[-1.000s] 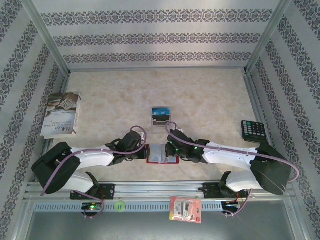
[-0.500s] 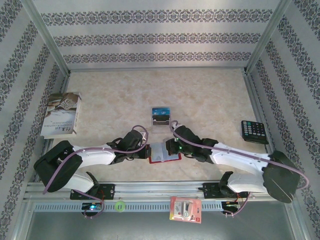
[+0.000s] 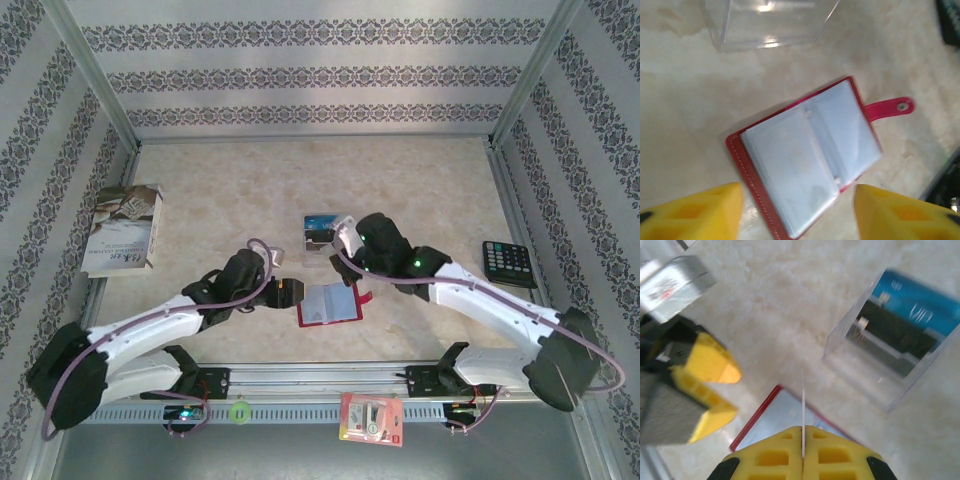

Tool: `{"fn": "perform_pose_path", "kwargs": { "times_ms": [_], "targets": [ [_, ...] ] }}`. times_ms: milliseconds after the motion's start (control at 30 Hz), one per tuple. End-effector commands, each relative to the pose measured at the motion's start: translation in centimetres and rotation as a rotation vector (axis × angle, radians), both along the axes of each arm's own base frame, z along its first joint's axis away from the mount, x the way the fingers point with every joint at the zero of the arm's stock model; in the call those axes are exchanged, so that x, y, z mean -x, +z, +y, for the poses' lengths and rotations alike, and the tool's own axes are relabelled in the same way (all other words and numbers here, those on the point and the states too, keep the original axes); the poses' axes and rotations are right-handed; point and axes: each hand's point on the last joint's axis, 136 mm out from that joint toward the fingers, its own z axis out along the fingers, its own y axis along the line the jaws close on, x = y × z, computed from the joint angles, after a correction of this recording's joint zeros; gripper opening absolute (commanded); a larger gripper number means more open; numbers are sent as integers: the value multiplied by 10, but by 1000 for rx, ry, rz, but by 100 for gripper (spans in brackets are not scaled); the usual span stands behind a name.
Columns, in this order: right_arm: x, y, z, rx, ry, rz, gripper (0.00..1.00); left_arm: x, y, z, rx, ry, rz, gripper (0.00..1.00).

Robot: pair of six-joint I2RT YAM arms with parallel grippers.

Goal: Take the credit cards out of the card holder

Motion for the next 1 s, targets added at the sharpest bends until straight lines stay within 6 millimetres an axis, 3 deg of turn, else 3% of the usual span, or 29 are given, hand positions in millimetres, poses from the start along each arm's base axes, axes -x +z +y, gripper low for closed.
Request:
{"fn": "perform_pose_path", "kwargs": {
  "times_ms": [0,100,300,667,967],
  "targets": [
    [-11,-7,-2,162,130,-60,0,5,9,18,-26,25,2,79],
    [-21,-14,2,212,203,-36,0,10,20,28,-19,38,-9,100],
    [-47,-22,14,305,327,-27,0,16,29,47,-42,71,-19,100],
    [-76,-68,27,419,439,34,0,13,15,59,-48,110,27,100],
    [-95,-71,28,442,424,-69,0,7,1,62,-50,133,81,100]
  ]
}}
